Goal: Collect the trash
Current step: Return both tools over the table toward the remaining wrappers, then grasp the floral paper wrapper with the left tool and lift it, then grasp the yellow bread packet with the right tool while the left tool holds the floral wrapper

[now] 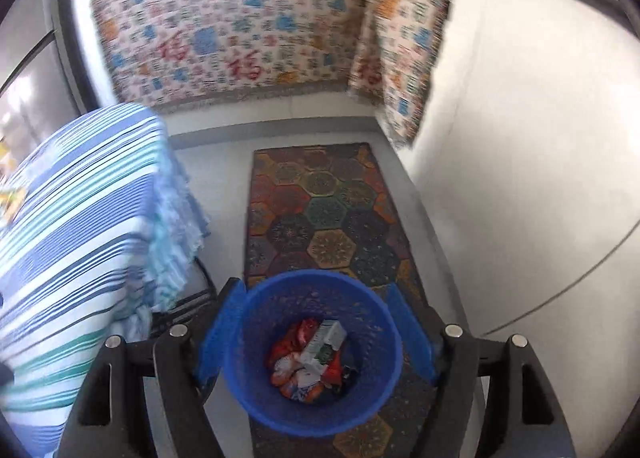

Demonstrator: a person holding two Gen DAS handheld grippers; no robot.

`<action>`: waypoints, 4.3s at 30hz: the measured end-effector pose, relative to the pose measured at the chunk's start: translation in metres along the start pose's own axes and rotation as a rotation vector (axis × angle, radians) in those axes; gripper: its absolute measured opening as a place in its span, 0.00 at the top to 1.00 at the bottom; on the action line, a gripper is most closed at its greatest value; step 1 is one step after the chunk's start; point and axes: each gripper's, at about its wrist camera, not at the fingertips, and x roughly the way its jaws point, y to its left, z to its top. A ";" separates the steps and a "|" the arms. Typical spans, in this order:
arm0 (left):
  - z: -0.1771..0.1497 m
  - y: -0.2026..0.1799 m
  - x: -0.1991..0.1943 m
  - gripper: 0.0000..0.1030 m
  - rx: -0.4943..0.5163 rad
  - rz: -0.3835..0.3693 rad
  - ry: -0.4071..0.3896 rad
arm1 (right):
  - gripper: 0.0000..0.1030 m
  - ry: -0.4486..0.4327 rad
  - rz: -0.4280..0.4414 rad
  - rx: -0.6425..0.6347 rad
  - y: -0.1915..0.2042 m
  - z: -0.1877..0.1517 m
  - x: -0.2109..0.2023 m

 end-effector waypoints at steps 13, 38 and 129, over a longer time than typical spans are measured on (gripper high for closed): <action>-0.061 0.179 -0.031 0.04 -0.203 0.327 0.009 | 0.27 0.013 0.318 -0.289 0.261 -0.028 -0.031; 0.020 0.300 -0.077 0.04 -0.460 0.305 -0.132 | 0.20 0.025 0.274 -0.301 0.321 -0.005 0.005; -0.085 0.256 -0.055 0.01 -0.257 0.371 0.006 | 0.33 0.064 0.343 -0.386 0.333 -0.001 -0.001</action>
